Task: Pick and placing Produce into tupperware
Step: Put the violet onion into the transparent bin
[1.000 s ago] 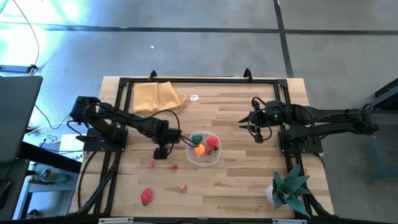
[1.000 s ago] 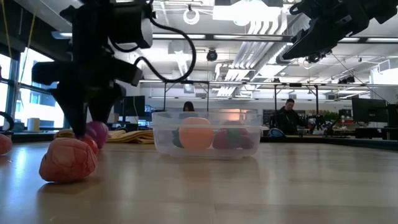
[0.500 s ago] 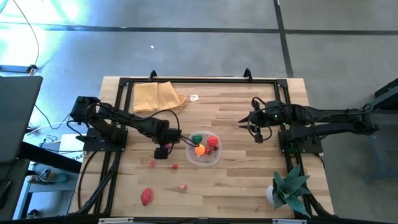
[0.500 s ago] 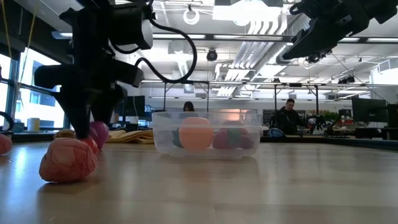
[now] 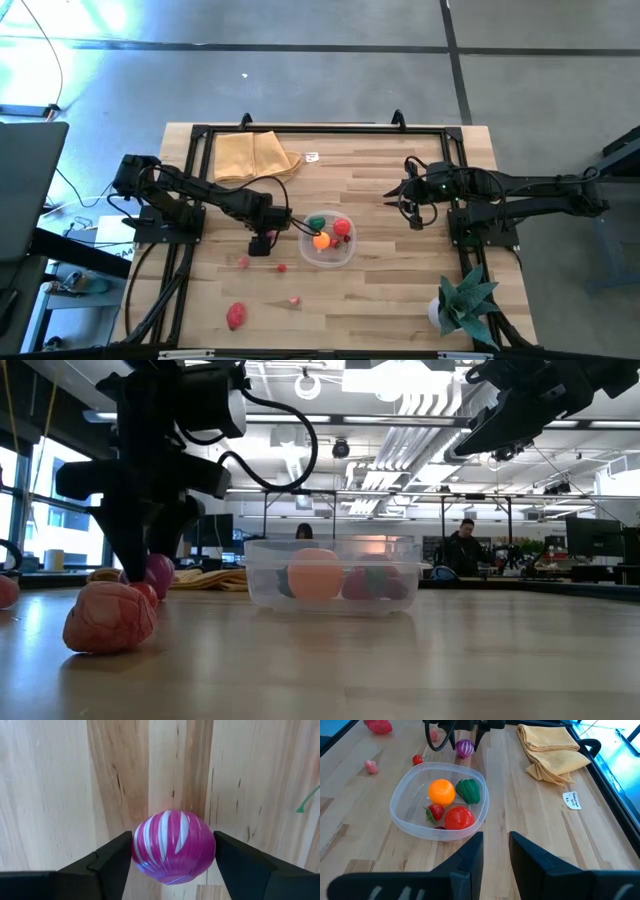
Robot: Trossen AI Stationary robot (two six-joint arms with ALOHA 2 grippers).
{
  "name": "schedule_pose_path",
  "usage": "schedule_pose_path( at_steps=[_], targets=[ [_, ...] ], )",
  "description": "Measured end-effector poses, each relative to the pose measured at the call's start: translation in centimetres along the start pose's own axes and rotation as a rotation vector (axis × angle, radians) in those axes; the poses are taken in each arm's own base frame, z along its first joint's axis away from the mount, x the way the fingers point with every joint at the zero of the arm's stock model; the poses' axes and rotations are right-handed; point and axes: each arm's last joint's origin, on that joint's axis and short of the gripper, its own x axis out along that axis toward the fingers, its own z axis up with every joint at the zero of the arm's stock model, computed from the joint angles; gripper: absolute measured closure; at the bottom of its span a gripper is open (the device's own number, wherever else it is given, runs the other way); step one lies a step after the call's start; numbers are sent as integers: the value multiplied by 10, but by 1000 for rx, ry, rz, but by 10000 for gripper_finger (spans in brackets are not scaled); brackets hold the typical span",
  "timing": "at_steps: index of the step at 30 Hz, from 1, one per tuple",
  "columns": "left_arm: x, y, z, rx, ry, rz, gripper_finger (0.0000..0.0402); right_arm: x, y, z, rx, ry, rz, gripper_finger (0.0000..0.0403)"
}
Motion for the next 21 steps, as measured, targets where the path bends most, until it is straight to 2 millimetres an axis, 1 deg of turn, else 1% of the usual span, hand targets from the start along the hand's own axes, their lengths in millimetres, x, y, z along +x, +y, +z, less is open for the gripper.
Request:
schedule_pose_path(
  at_steps=[4,14,18,21],
  targets=[
    [0,0,0,-2,-1,1,163,0,0,0,0,0,0,320],
    [0,1,0,-1,-2,23,147,0,0,0,0,0,0,320],
    [-1,1,0,-1,0,40,151,0,0,0,0,0,0,320],
    [-6,1,4,-1,0,47,158,0,0,0,0,0,0,320]
  ],
)
